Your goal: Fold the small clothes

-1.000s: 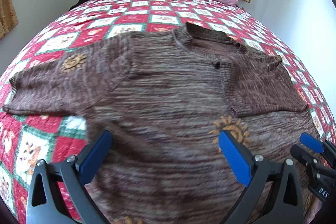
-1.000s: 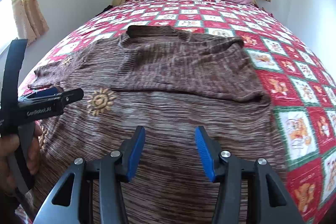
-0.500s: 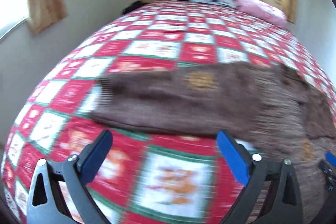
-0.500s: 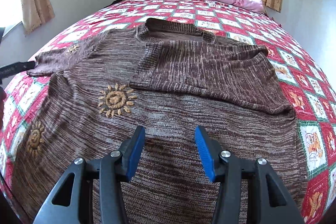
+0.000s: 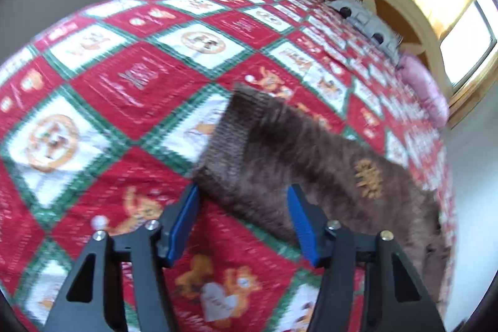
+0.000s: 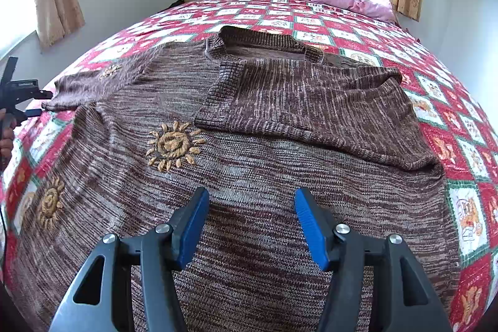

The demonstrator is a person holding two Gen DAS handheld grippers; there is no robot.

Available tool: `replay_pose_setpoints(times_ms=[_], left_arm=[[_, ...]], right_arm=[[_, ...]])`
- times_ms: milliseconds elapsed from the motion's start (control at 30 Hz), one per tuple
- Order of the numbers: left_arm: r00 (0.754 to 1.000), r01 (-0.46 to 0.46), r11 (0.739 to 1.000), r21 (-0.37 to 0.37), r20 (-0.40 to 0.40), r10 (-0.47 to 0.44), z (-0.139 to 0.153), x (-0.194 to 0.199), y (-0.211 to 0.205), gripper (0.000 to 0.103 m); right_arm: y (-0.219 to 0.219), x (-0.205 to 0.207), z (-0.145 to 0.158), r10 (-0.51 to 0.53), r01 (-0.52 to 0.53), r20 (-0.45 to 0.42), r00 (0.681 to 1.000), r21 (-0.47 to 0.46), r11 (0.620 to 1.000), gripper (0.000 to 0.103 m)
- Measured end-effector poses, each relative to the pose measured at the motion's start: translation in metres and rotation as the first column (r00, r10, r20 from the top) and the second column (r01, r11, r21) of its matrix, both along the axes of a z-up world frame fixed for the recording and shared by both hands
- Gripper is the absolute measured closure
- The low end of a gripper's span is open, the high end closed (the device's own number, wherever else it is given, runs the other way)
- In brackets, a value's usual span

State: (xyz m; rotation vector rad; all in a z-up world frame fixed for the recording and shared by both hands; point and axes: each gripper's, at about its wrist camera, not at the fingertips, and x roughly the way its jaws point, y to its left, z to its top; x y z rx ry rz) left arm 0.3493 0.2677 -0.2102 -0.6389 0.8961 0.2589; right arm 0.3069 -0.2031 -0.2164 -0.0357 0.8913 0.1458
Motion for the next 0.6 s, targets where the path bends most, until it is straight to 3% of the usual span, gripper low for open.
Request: replay_pose_setpoints(times_ms=[200, 267, 300, 333, 467, 600], left_arm=[[0.999, -0.029, 0.998, -0.059, 0.045, 0.031, -0.004, 0.013, 0.012, 0.049], [0.998, -0.034, 0.999, -0.037, 0.046, 0.035, -0.005, 0.017, 0.013, 0.064], [0.998, -0.032, 0.999, -0.027, 0.044, 0.033, -0.006, 0.018, 0.013, 0.084], [0.999, -0.039, 0.999, -0.017, 0.038, 0.039, -0.007, 0.017, 0.015, 0.093], [0.996, -0.048, 0.997, -0.066, 0.072, 0.052, -0.009, 0.011, 0.024, 0.094], [0.992, -0.044, 0.998, -0.054, 0.112, 0.050, 0.003, 0.006, 0.018, 0.095]], right_arm=[[-0.004, -0.001, 0.000, 0.000, 0.000, 0.004, 1.000, 0.027, 1.000, 0.044], [-0.004, -0.001, 0.000, 0.000, 0.000, 0.005, 1.000, 0.029, 1.000, 0.044], [-0.004, -0.001, 0.000, 0.000, 0.000, 0.005, 1.000, 0.030, 1.000, 0.044], [-0.004, -0.001, 0.000, 0.000, 0.000, 0.005, 1.000, 0.032, 0.999, 0.044], [-0.005, -0.002, 0.000, 0.000, 0.000, 0.006, 1.000, 0.036, 0.999, 0.044], [-0.005, -0.002, 0.000, 0.000, 0.000, 0.006, 1.000, 0.039, 0.999, 0.044]])
